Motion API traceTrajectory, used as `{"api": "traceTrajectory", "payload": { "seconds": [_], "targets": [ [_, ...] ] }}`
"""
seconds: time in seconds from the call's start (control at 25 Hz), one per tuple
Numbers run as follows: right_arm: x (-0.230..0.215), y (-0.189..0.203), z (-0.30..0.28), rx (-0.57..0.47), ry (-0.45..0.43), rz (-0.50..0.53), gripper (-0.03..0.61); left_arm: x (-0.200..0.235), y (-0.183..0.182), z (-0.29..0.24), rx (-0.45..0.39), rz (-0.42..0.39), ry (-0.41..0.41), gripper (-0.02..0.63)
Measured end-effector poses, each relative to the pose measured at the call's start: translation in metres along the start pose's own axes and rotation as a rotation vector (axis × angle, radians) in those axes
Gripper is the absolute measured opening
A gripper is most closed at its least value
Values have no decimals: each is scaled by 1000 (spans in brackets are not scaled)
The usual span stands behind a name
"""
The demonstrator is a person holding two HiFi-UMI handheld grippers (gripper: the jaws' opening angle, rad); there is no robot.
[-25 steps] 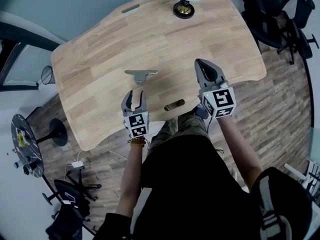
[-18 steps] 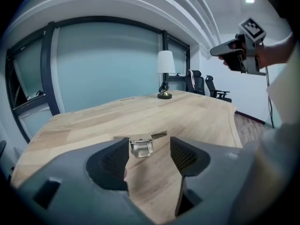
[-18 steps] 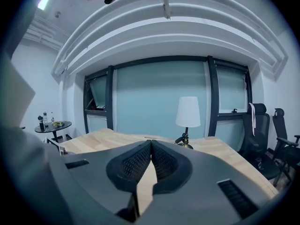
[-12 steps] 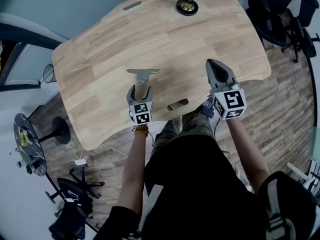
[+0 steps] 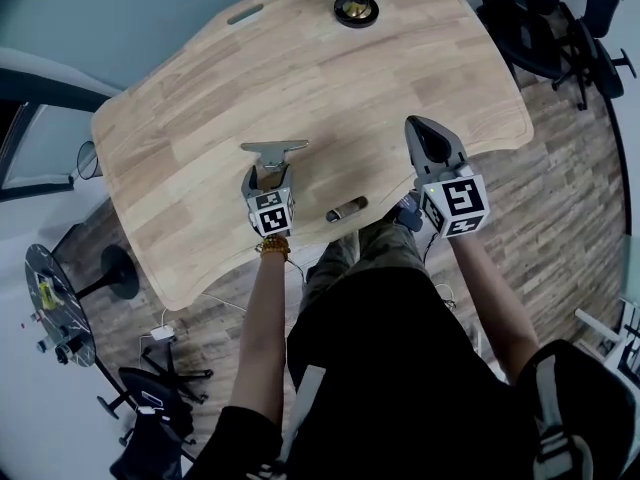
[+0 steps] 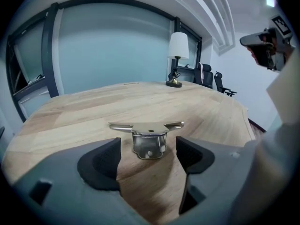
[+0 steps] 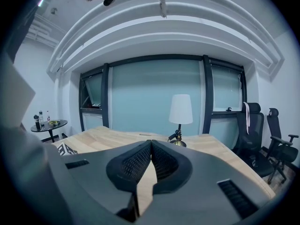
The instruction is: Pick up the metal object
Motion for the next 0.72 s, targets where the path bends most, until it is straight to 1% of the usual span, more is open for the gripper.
{"api": "traceTrajectory", "payload": {
  "seconds": [0.08, 0.24, 0.44, 0.72],
  "targets": [
    [-2, 1, -1, 4, 2, -2, 5, 1, 0, -4, 9, 0, 8, 365],
    [-3, 3, -2, 12, 0, -1, 5, -3, -2, -12, 22, -24, 22, 365],
    [-4, 0, -3, 11, 1, -2, 5, -4, -7, -19, 30, -28, 31, 365],
    [-3, 2, -5, 7, -3, -13, 5, -6, -9, -29, 72, -32, 40, 365]
  ]
}}
Point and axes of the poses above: the fingertips, and each gripper's own axes: z backward along the fingers, x to its left, y out of its underside, the point moved 6 cm from there along z, backward along the fingers, and after that the axes turned 12 degrees about -z, right-handed, at the moved point
